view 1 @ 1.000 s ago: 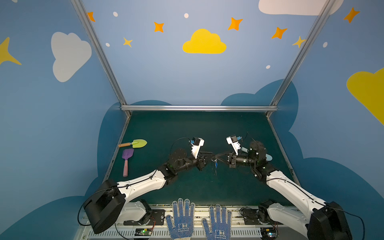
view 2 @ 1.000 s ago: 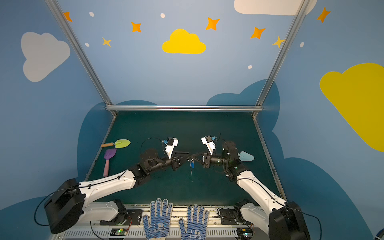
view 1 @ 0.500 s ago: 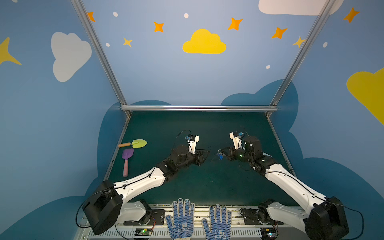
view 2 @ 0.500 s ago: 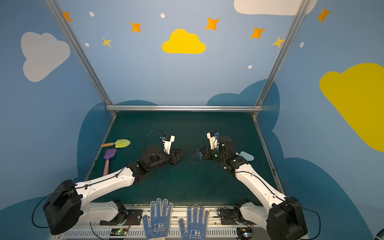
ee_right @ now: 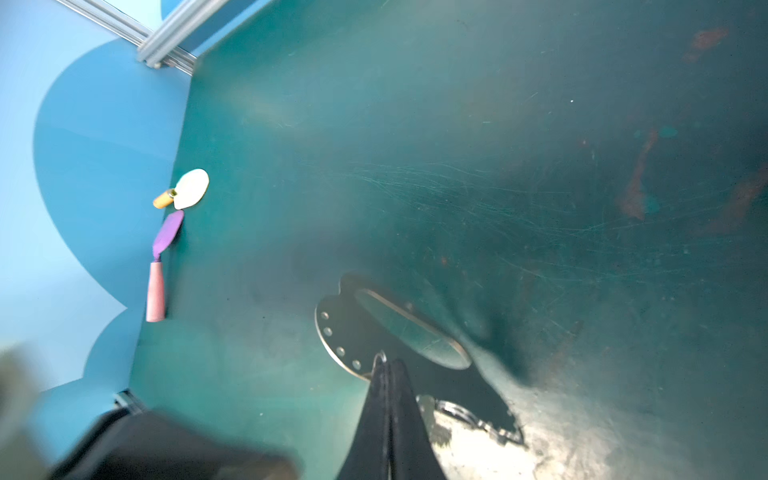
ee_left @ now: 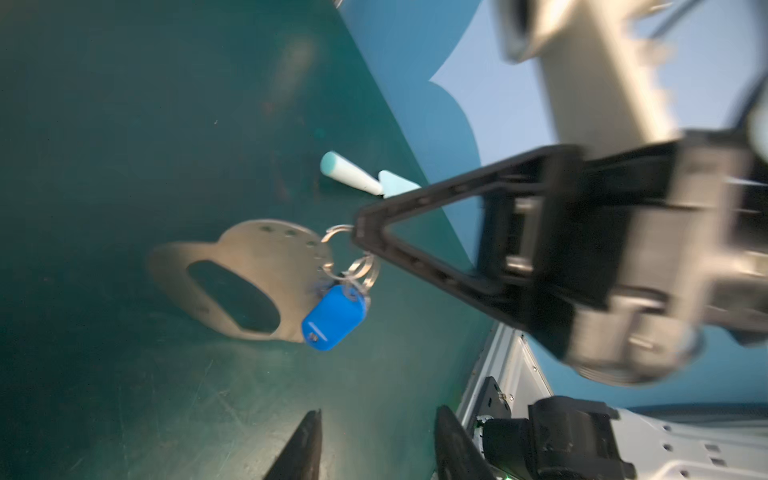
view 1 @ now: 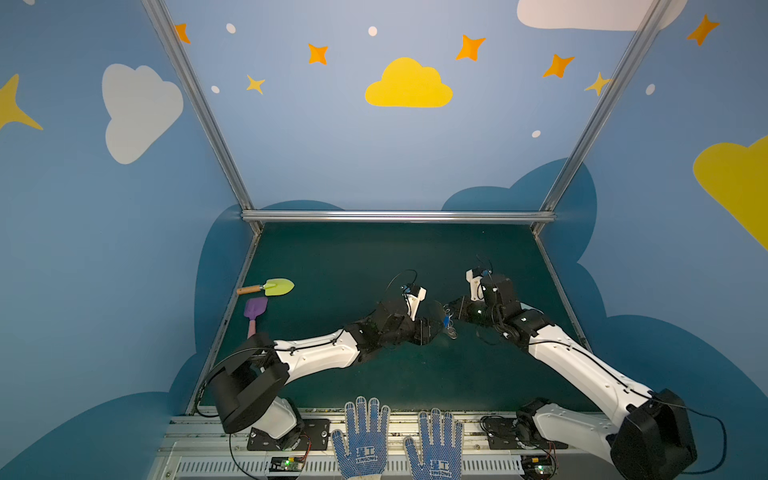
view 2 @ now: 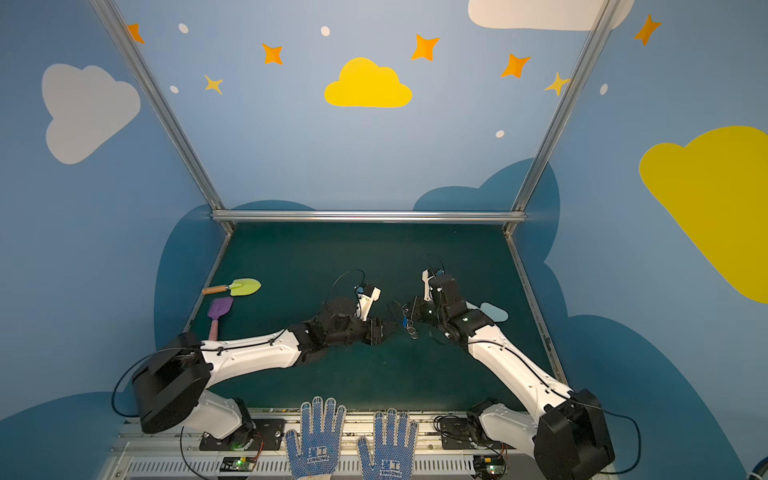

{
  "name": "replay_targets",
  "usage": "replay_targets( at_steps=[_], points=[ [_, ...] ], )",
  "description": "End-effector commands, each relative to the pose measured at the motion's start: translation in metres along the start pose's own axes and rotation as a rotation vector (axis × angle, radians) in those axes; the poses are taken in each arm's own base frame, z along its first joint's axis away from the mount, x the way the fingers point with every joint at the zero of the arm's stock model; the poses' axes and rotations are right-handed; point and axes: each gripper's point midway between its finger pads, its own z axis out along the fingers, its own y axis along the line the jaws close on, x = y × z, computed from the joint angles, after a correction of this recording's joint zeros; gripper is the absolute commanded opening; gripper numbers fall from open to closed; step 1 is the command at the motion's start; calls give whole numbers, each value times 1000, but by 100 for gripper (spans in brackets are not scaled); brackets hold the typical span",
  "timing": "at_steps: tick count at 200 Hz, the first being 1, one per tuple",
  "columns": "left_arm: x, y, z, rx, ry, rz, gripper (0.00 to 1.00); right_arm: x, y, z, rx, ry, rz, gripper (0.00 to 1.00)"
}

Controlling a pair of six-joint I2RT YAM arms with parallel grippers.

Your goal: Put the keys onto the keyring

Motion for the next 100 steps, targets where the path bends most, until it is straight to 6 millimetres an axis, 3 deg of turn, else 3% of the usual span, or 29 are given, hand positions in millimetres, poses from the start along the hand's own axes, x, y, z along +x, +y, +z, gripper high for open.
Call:
replay_targets(
  at_steps=[1,100],
  points=[
    [-18,-8,8,47,-44,-27,48,-10,13,-11,-38,-50,12,0],
    [-36,-12,24,155,-79,-69,49,-10,18,-14,-63,-61,6,0]
  ],
)
